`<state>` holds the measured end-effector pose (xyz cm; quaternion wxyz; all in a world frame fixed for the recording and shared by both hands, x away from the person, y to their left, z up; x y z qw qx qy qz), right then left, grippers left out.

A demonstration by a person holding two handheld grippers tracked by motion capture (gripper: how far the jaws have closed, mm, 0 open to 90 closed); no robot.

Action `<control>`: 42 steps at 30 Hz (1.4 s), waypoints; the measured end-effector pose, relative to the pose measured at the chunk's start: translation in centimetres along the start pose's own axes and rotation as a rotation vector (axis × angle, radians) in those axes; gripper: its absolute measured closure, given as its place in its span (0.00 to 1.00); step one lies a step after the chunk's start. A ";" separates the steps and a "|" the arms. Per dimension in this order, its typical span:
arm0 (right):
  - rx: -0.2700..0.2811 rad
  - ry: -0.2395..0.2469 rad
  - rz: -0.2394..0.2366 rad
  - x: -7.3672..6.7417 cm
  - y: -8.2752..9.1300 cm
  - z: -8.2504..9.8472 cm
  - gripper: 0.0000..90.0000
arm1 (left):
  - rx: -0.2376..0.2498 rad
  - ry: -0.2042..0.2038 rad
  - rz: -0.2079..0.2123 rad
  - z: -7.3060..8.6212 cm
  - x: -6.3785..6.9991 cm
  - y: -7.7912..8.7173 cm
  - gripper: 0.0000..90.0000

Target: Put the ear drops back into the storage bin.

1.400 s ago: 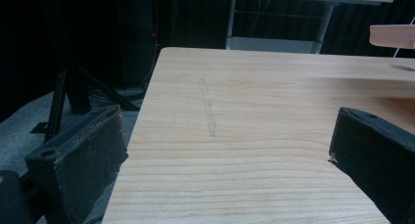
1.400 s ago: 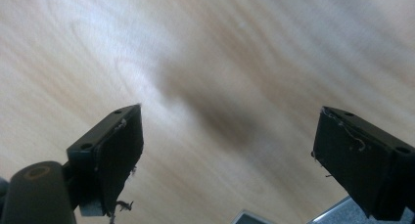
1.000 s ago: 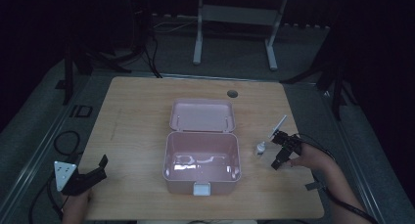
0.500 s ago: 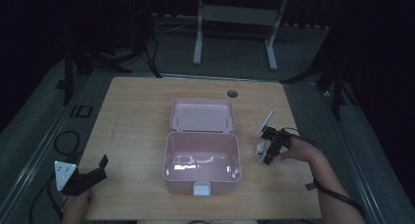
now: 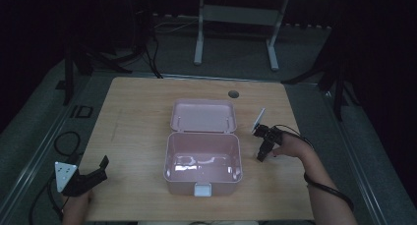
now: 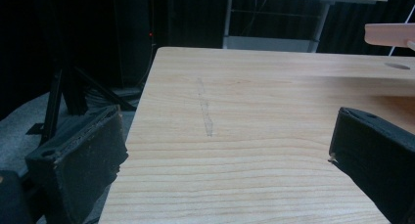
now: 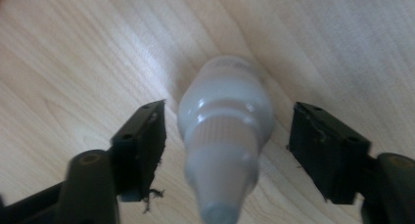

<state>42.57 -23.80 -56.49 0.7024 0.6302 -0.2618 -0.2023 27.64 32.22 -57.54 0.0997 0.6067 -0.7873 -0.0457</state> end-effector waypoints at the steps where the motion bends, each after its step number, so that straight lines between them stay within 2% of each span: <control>1: -0.002 -0.007 -0.006 0.0 0.0 -0.1 0.38 | 0.000 0.000 0.000 0.0 0.0 0.0 0.00; 5: -0.010 0.000 -0.011 -0.1 0.0 -0.8 0.44 | -0.001 -0.001 0.001 0.0 0.0 0.0 0.01; 10: -0.040 0.002 -0.018 -0.1 -0.1 -1.1 0.62 | 0.000 0.001 0.002 0.0 0.0 0.0 0.00; 15: -0.041 0.006 -0.004 0.0 0.1 -1.2 0.66 | -0.001 0.000 0.003 0.0 0.0 0.0 0.00; 20: -0.027 0.044 0.007 -0.1 0.3 -0.9 0.66 | -0.003 0.000 0.003 0.0 0.0 0.0 0.01; 26: -0.012 0.158 0.028 -0.6 0.5 -0.2 0.66 | -0.003 -0.001 0.000 0.0 0.0 0.0 0.01; 31: 0.001 0.302 0.046 -1.3 0.7 0.6 0.66 | -0.002 0.003 0.000 0.0 0.0 -0.1 0.01; 33: 0.020 0.357 0.038 -1.7 0.9 0.8 0.66 | -0.002 0.003 0.000 0.0 0.0 -0.1 0.00; 37: 0.046 0.450 0.056 -2.3 1.2 1.2 0.66 | -0.002 0.003 -0.001 0.0 0.0 -0.1 0.01; 42: 0.052 0.532 0.048 -3.2 1.5 1.8 0.66 | -0.003 0.004 -0.002 0.0 0.0 -0.1 0.01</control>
Point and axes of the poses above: each handheld gripper's, and its own axes: y roughly backward along the jaws, z roughly out of its underside, x roughly to its right, the point moved 6 cm from there along -y, roughly forward along the jaws, and after that the axes turned 11 degrees about z, right-handed, at the moved point
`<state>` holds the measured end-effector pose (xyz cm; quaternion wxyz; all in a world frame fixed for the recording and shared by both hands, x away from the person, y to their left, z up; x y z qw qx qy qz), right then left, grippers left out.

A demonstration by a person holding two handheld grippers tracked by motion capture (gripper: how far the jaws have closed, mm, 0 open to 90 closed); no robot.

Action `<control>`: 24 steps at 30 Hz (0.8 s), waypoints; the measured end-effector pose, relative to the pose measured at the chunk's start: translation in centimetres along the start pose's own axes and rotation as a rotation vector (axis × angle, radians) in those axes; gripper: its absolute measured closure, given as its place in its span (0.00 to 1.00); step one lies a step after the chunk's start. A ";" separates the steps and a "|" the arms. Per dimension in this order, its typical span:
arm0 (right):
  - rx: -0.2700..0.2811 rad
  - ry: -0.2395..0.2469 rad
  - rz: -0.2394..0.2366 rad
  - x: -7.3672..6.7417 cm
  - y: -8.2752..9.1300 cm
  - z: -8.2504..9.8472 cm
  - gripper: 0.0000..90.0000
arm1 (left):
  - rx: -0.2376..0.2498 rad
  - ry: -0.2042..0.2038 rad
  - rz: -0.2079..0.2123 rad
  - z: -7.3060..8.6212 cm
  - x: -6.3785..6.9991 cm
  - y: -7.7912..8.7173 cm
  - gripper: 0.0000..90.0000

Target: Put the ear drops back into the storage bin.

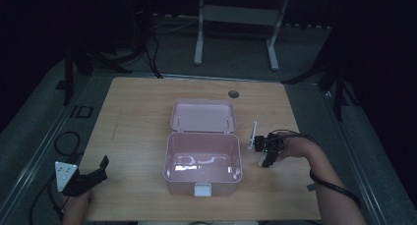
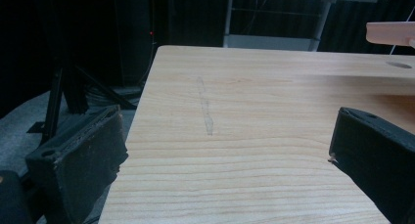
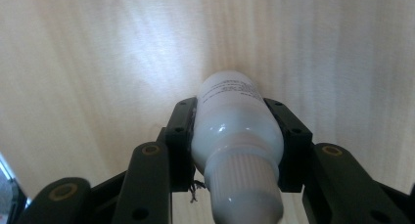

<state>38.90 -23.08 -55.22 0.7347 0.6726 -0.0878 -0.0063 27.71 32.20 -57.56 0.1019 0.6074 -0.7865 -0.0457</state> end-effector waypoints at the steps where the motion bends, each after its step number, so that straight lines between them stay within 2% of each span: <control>1: -0.003 0.015 0.003 -0.2 0.1 0.0 0.66 | 0.000 0.000 0.000 0.0 0.0 0.0 0.01; 7: -0.025 0.094 0.030 -1.4 0.6 0.1 0.66 | 0.000 0.000 0.000 0.0 0.0 0.0 0.00; 10: -0.014 0.108 0.032 -1.8 1.0 0.2 0.66 | -0.002 -0.002 0.000 0.0 0.0 0.0 0.01; 16: -0.017 0.169 0.039 -3.0 1.1 0.3 0.66 | -0.001 -0.004 0.000 0.0 0.0 0.0 0.00; 24: 0.007 0.172 0.037 -3.7 1.7 0.0 0.66 | -0.001 -0.004 -0.001 0.0 0.0 0.0 0.01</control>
Point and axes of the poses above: each handheld gripper's, and its own axes: y roughly backward along the jaws, z roughly out of its underside, x roughly to its right, the point moved 6 cm from there along -y, roughly forward along the jaws, and after that the axes turned 11 degrees about z, right-handed, at the moved point
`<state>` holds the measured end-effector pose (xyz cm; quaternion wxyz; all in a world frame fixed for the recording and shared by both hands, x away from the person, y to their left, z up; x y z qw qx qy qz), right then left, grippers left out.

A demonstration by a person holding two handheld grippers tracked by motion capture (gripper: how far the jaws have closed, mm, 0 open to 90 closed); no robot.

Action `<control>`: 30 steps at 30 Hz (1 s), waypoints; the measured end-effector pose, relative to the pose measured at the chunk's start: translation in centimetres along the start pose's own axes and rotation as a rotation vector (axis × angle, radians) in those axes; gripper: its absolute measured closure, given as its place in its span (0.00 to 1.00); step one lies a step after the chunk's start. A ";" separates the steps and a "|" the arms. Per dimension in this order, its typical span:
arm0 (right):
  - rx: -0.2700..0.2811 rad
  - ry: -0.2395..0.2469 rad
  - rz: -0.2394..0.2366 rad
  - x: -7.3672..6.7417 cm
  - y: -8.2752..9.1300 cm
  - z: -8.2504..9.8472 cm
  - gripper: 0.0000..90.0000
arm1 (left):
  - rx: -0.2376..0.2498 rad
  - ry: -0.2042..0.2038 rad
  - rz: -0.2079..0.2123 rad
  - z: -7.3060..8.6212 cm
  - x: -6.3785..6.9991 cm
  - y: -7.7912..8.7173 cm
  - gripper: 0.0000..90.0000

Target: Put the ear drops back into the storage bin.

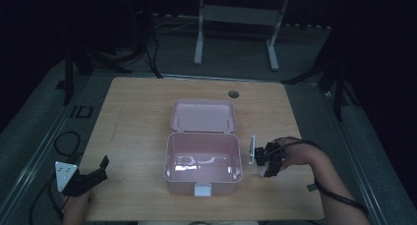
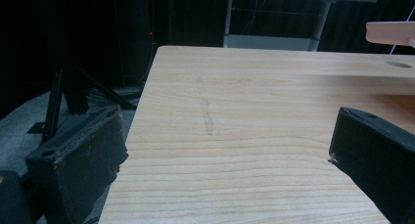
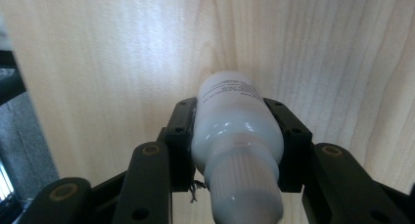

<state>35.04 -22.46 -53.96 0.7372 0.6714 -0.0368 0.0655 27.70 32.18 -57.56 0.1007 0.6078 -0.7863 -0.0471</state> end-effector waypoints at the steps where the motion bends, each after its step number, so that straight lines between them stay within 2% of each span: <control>1: 0.002 -0.005 0.002 0.0 0.2 0.0 0.66 | -0.001 0.000 0.000 0.0 0.0 0.0 0.01; 18: 0.003 -0.032 0.011 -0.2 3.3 0.8 0.66 | -0.001 0.000 -0.001 0.0 0.0 0.0 0.00; 30: 0.002 -0.030 0.037 0.3 5.5 0.8 0.66 | 0.001 0.000 -0.002 0.0 0.0 0.0 0.01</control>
Point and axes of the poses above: each handheld gripper's, and its own axes: y roughly backward along the jaws, z roughly out of its underside, x roughly to its right, the point moved 6 cm from there along -y, roughly forward along the jaws, and after that the axes turned 11 degrees about z, right-handed, at the moved point
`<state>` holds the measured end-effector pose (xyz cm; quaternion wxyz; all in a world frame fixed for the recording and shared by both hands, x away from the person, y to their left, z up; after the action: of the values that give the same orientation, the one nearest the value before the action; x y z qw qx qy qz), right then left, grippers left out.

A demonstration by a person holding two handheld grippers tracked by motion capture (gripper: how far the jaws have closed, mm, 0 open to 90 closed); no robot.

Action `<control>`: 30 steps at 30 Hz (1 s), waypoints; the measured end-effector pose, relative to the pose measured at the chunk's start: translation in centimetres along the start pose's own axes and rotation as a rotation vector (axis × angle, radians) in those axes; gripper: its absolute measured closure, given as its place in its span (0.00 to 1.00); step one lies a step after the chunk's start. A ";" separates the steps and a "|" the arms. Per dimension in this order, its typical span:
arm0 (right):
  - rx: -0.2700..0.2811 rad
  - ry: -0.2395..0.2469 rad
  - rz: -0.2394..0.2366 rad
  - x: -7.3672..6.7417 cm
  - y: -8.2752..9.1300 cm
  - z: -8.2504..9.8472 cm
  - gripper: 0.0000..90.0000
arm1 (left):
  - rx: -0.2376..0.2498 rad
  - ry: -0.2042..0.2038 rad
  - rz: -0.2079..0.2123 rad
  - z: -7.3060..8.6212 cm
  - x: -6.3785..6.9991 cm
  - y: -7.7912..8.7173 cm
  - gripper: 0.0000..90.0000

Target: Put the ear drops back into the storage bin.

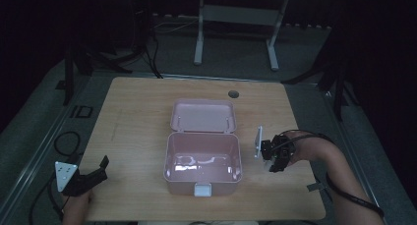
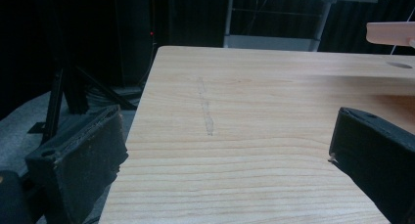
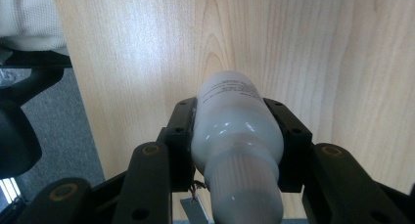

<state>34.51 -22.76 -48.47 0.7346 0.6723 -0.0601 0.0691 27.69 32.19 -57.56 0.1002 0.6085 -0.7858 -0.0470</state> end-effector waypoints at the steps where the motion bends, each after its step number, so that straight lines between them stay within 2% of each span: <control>1: -0.001 -0.003 0.002 0.1 0.3 0.0 0.66 | 0.000 0.000 0.000 0.0 0.0 0.0 0.01; 11: 0.003 -0.005 0.049 0.9 3.6 -0.2 0.66 | 0.001 0.001 0.001 0.0 0.0 0.0 0.01; 21: -0.012 0.003 0.048 1.1 4.7 -0.7 0.66 | 0.001 0.002 0.001 0.0 0.0 0.0 0.01; 30: -0.002 0.031 0.054 1.1 5.9 -2.3 0.66 | 0.001 0.001 0.002 0.0 0.0 0.0 0.01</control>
<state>34.50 -19.90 -42.68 0.7341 0.6684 -0.0670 0.0996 27.69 32.19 -57.55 0.1003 0.6078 -0.7864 -0.0464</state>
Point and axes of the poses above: each handheld gripper's, and its own axes: y roughly backward along the jaws, z roughly out of its underside, x roughly to its right, the point moved 6 cm from there along -y, roughly forward along the jaws, and after that the axes turned 11 degrees about z, right-handed, at the moved point
